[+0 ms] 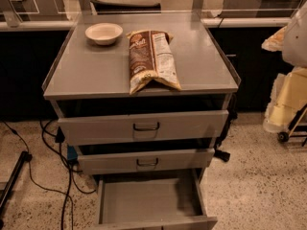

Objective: Place brown chip bag into bottom drawer

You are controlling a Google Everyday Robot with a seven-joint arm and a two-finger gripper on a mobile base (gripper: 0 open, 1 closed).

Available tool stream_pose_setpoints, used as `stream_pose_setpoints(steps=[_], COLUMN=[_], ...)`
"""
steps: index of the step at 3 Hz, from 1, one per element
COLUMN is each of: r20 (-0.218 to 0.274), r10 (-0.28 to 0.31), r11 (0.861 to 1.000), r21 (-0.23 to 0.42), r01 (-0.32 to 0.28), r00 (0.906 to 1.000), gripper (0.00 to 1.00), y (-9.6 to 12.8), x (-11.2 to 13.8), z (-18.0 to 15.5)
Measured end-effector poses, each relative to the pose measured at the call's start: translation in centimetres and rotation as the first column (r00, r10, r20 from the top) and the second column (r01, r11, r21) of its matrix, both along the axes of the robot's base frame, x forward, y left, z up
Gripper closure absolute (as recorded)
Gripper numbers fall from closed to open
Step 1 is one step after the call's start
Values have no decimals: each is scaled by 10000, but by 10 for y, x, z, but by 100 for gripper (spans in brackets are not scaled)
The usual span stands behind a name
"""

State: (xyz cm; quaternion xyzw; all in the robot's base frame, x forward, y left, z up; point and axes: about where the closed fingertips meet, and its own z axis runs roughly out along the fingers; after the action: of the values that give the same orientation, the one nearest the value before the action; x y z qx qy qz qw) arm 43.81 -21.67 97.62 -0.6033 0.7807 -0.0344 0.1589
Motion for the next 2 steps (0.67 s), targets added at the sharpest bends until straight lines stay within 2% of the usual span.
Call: stream_pose_setpoints(steps=[1, 2], r20=[0, 203], r10=[0, -86], r11=[10000, 9998], r21=[0, 202], r01=[0, 82], r00=[10000, 9998], gripper=[0, 0], y=[0, 2], x=[0, 9], z=[0, 1])
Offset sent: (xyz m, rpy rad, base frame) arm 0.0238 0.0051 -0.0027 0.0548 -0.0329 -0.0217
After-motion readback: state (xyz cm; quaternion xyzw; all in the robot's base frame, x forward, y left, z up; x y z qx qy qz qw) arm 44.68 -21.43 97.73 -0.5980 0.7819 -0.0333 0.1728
